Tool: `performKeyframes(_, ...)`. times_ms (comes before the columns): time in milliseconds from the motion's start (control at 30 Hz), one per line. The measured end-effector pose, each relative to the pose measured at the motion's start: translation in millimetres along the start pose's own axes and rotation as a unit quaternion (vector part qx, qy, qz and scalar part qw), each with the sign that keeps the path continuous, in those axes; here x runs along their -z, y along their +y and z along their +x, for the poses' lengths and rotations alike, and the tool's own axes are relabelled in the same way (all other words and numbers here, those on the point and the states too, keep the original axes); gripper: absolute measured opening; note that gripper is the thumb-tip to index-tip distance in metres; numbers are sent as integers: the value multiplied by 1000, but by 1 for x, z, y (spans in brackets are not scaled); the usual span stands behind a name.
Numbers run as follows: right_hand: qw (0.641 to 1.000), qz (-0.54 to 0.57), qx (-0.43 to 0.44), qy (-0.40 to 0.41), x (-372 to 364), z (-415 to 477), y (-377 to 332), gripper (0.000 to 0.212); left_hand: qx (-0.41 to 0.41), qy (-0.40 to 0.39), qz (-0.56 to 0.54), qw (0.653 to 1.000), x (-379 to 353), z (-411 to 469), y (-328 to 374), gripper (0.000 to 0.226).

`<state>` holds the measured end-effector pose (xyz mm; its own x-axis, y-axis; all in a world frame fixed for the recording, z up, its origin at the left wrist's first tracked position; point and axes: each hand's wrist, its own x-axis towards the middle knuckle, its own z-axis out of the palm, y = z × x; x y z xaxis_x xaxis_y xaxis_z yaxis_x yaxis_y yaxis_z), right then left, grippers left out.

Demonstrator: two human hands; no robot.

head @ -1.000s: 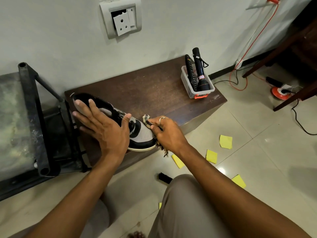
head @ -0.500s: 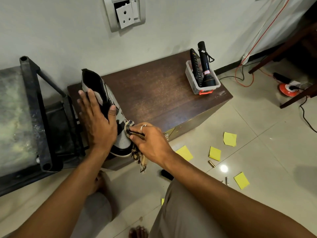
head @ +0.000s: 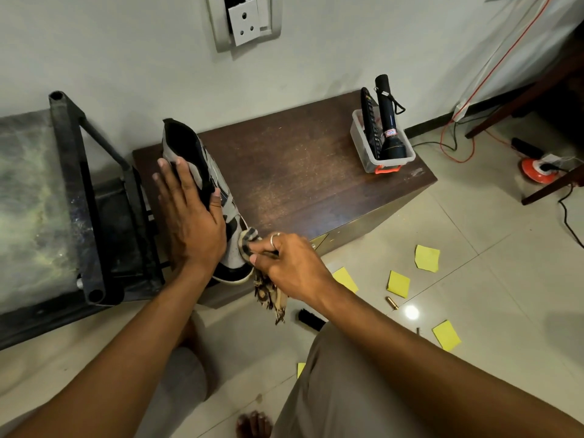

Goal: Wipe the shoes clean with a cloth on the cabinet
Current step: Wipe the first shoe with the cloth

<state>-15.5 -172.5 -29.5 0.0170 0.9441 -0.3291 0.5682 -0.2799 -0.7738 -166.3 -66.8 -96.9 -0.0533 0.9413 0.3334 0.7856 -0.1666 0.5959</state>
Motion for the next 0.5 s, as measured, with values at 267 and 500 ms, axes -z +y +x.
performKeyframes(267, 997, 27, -17, 69, -16, -1, -6, 24, 2, -8, -19, 1000, 2, 0, 0, 75)
performKeyframes(500, 991, 21, -17, 133, -27, 30, -19, 22, 0, -13, -20, 1000, 2, -1, -1, 75)
